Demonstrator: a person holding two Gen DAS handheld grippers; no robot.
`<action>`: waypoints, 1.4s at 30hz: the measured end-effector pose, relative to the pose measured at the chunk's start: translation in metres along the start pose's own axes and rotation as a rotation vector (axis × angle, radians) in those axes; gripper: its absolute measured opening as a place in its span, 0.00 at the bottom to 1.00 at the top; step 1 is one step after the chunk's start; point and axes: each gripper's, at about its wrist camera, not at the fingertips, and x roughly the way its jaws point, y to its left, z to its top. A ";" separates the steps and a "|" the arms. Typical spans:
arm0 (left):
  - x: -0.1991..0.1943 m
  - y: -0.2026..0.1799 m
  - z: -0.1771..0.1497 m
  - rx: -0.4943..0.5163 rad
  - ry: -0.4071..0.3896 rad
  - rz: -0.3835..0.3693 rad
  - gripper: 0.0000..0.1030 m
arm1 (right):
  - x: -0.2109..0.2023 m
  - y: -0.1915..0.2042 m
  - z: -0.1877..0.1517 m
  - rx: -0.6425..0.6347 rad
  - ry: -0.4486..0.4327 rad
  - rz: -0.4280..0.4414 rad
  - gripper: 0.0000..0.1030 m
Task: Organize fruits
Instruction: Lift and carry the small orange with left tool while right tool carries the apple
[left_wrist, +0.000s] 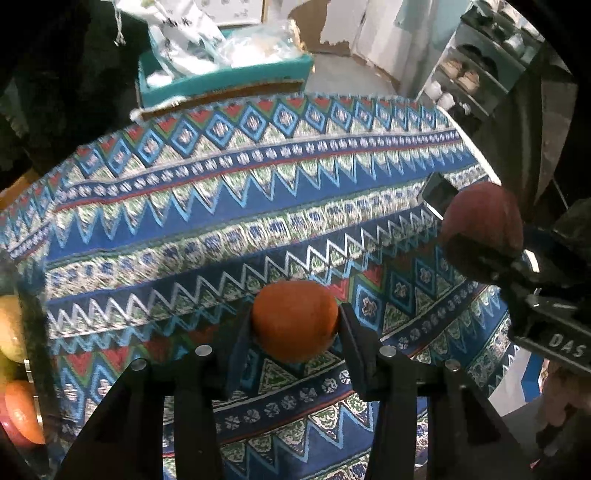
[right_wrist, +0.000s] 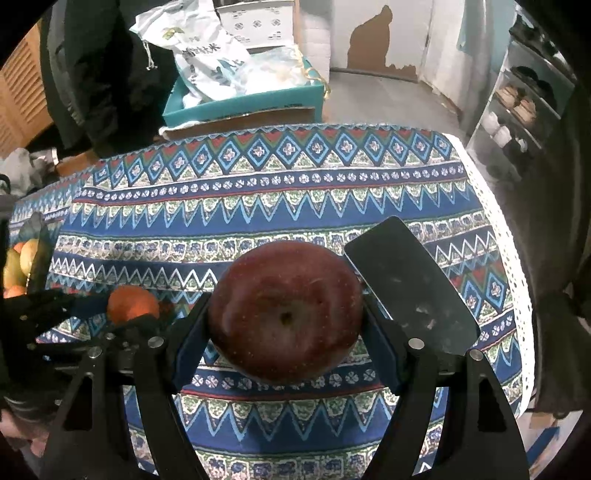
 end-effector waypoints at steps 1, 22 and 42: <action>-0.004 0.000 0.001 0.000 -0.010 0.003 0.45 | -0.001 0.001 0.001 -0.003 -0.005 -0.001 0.74; -0.099 0.012 0.010 -0.021 -0.218 0.020 0.45 | -0.058 0.028 0.026 -0.063 -0.160 0.020 0.74; -0.172 0.031 0.001 -0.038 -0.372 0.038 0.45 | -0.118 0.062 0.044 -0.116 -0.304 0.061 0.74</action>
